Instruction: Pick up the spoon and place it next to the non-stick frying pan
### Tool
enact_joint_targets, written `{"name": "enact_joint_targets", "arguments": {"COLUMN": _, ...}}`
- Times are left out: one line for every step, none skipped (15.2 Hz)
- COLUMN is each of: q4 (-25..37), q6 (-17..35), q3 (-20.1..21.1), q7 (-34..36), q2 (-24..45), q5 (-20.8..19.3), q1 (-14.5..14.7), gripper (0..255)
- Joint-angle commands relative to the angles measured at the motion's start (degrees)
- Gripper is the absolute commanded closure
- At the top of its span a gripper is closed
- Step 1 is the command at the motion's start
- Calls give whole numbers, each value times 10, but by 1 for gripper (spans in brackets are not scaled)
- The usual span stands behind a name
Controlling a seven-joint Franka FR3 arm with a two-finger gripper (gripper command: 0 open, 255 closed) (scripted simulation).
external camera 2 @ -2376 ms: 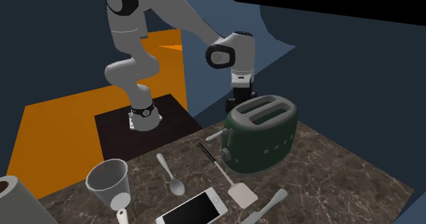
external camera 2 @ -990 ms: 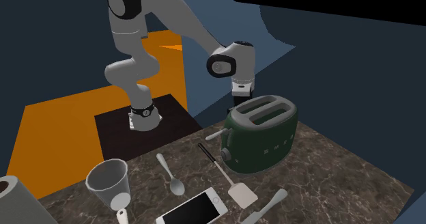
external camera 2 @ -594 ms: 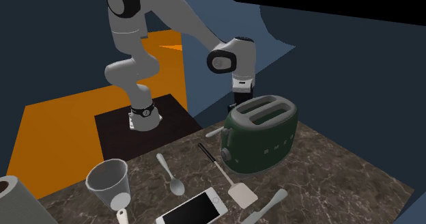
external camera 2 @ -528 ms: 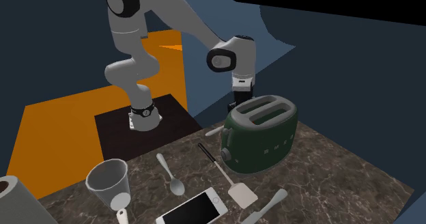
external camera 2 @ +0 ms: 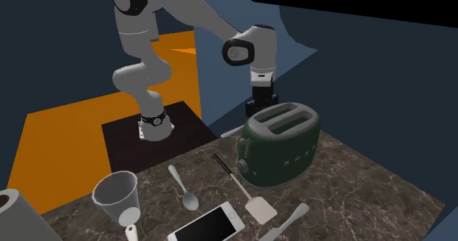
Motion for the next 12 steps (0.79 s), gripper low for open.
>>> {"name": "enact_joint_targets", "arguments": {"q4": 6, "q6": -14, "q3": 0, "q7": -8, "q2": -10, "q5": 9, "q1": -1, "gripper": 255}}
{"name": "enact_joint_targets", "arguments": {"q4": 10, "q6": -22, "q3": -1, "q7": -11, "q2": -14, "q5": 12, "q1": -1, "gripper": 255}}
{"name": "enact_joint_targets", "arguments": {"q4": 15, "q6": -29, "q3": -1, "q7": -14, "q2": -18, "q5": 16, "q1": -1, "gripper": 255}}
{"name": "enact_joint_targets", "arguments": {"q4": 19, "q6": -36, "q3": -1, "q7": -17, "q2": -21, "q5": 19, "q1": -1, "gripper": 255}}
{"name": "enact_joint_targets", "arguments": {"q4": 23, "q6": -43, "q3": -1, "q7": -20, "q2": -25, "q5": 22, "q1": -1, "gripper": 255}}
{"name": "enact_joint_targets", "arguments": {"q4": 28, "q6": -50, "q3": -1, "q7": -23, "q2": -28, "q5": 25, "q1": -1, "gripper": 255}}
{"name": "enact_joint_targets", "arguments": {"q4": 32, "q6": -58, "q3": -2, "q7": -25, "q2": -32, "q5": 27, "q1": -1, "gripper": 255}}
{"name": "enact_joint_targets", "arguments": {"q4": 37, "q6": -65, "q3": -2, "q7": -28, "q2": -35, "q5": 30, "q1": -1, "gripper": 255}}
{"name": "enact_joint_targets", "arguments": {"q4": 42, "q6": -72, "q3": -2, "q7": -30, "q2": -38, "q5": 32, "q1": -1, "gripper": 255}}
{"name": "enact_joint_targets", "arguments": {"q4": 44, "q6": -76, "q3": -2, "q7": -31, "q2": -39, "q5": 33, "q1": -1, "gripper": 255}}
{"name": "enact_joint_targets", "arguments": {"q4": 31, "q6": -71, "q3": -10, "q7": -49, "q2": -52, "q5": 42, "q1": -7, "gripper": 255}}
{"name": "enact_joint_targets", "arguments": {"q4": 17, "q6": -67, "q3": -19, "q7": -67, "q2": -64, "q5": 50, "q1": -13, "gripper": 255}}
